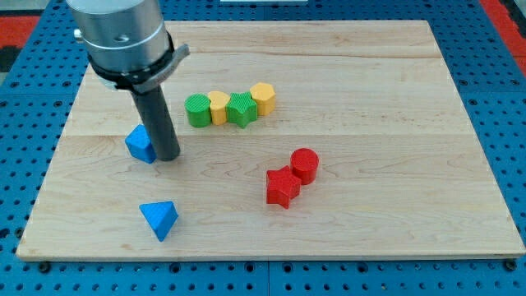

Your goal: Slide the blue triangle towards center left

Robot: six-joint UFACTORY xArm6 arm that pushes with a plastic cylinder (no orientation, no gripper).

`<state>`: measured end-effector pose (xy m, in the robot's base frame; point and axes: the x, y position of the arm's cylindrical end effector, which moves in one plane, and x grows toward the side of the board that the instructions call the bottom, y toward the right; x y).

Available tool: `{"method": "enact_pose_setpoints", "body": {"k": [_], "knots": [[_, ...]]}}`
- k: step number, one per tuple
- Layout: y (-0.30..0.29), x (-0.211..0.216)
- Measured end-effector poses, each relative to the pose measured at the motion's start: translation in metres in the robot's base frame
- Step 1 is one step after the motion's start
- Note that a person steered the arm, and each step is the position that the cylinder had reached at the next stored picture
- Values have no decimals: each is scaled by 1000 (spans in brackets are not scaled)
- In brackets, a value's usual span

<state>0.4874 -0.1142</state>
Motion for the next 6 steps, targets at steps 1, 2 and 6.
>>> {"method": "enact_pose_setpoints", "body": {"k": [1,2,6], "knots": [[74,53],[88,105],[-81,57]]}}
